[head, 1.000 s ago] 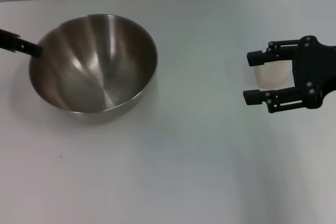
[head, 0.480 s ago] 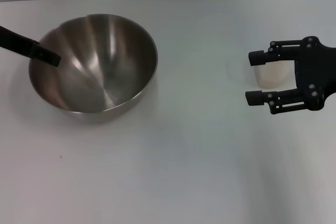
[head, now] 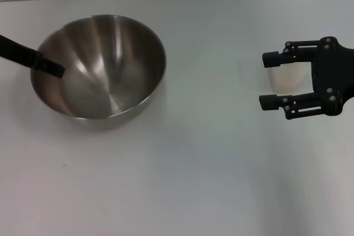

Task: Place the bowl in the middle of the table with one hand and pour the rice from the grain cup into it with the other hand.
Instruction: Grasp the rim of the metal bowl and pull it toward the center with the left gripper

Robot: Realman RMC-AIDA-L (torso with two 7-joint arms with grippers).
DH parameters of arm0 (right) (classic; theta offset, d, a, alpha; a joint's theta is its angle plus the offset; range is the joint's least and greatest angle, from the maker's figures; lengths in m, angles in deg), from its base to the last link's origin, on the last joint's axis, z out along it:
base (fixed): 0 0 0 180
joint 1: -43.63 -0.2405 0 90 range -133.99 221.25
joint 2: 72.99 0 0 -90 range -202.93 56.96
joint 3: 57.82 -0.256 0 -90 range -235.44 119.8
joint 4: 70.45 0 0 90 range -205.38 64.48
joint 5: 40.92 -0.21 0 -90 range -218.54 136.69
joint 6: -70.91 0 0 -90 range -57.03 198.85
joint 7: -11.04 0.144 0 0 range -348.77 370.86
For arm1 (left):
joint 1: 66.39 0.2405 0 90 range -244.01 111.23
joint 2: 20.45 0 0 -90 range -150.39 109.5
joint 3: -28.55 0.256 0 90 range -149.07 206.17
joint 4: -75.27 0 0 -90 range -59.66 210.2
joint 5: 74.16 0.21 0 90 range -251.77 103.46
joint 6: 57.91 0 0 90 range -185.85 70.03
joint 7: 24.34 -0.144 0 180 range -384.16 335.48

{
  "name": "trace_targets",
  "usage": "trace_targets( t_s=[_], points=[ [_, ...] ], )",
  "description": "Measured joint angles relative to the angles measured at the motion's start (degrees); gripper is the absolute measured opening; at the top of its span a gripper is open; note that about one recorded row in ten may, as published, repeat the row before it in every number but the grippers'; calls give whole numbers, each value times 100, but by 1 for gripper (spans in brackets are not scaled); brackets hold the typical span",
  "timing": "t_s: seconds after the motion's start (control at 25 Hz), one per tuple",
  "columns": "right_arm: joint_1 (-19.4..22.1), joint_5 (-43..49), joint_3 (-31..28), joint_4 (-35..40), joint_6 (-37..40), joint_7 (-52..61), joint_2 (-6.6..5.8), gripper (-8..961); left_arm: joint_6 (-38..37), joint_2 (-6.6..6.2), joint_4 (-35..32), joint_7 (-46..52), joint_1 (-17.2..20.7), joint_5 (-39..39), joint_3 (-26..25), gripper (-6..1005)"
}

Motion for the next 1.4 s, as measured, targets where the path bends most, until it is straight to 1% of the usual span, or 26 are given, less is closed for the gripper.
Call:
trace_targets(
  t_s=[0.36,0.52,0.64,0.84,1.04,1.32,1.4],
  points=[
    [-18,0,0,-24,-6,-24,-3,774,205,11,317,-29,-38,-19,38,710],
    [-16,0,0,-24,-9,-28,-1,774,284,4,377,-40,-43,-18,168,703],
    [-13,0,0,-11,-9,-29,0,774,316,-11,434,-42,-35,2,358,697],
    [-17,0,0,-3,-9,-34,1,774,327,-25,518,15,-39,13,356,687],
    [2,0,-4,14,-9,-81,0,774,335,-25,487,35,-10,18,370,465],
    [6,1,-57,16,-9,-81,0,773,340,2,522,44,-21,199,462,221],
    [9,1,-65,19,-9,-81,0,773,340,4,525,45,-23,207,464,202]
  ],
)
